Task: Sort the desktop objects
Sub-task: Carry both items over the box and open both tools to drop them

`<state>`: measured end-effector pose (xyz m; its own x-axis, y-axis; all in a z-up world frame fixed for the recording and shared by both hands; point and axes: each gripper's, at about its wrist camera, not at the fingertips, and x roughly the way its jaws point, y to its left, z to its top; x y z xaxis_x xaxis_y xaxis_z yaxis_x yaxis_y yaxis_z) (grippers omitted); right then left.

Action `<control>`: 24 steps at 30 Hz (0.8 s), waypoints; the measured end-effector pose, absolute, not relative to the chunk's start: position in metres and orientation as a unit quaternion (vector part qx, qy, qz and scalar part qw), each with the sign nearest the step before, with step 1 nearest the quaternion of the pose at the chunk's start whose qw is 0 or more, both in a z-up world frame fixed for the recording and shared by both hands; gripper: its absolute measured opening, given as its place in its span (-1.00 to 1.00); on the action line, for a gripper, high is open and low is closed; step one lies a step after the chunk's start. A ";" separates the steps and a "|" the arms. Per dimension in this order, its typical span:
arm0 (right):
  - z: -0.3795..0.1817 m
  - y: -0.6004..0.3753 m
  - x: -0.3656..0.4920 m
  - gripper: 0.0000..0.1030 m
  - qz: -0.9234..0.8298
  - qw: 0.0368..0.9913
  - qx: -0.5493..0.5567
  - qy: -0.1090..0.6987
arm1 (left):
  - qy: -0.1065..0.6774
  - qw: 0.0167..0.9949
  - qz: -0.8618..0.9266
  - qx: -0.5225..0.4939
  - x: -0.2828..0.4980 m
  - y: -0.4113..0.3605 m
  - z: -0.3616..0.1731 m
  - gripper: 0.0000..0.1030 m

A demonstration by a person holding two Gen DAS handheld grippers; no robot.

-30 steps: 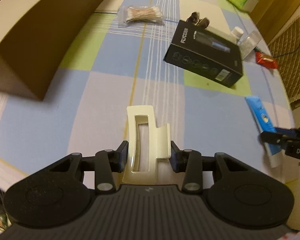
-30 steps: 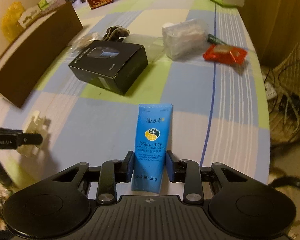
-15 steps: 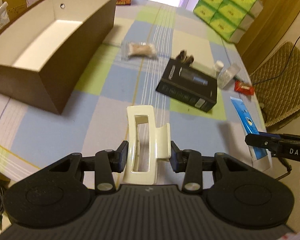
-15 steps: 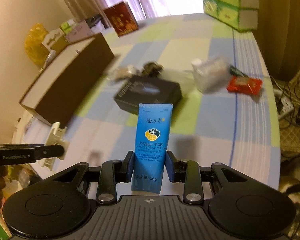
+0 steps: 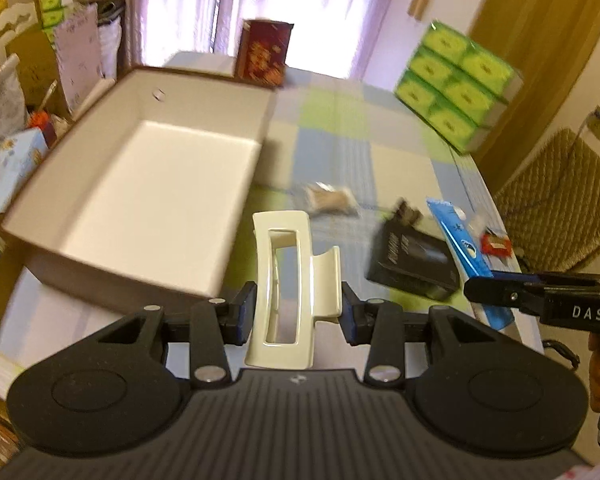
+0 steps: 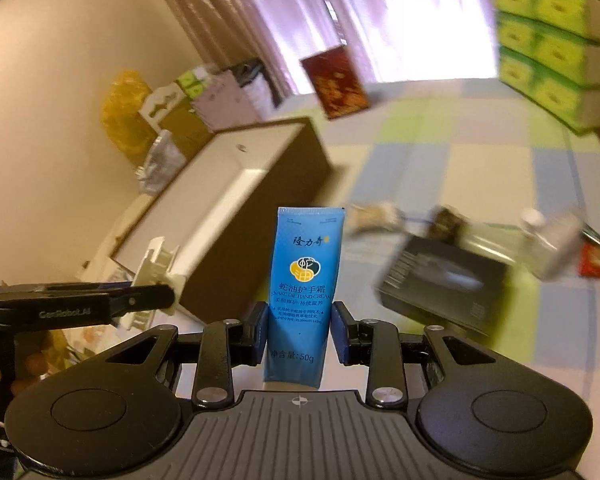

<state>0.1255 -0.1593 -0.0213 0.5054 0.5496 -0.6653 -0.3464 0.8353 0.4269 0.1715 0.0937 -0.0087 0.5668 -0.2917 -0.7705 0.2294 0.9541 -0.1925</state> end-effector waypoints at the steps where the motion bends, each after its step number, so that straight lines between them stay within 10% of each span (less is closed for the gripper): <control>1: -0.020 -0.148 0.130 -0.42 0.266 0.858 0.121 0.422 | 0.439 0.886 -0.147 -0.035 0.177 0.102 -0.006 -0.30; 24: -0.078 0.099 0.225 -0.41 0.283 0.839 -0.035 0.463 | 0.512 0.843 -0.159 0.028 0.310 0.241 -0.066 -0.29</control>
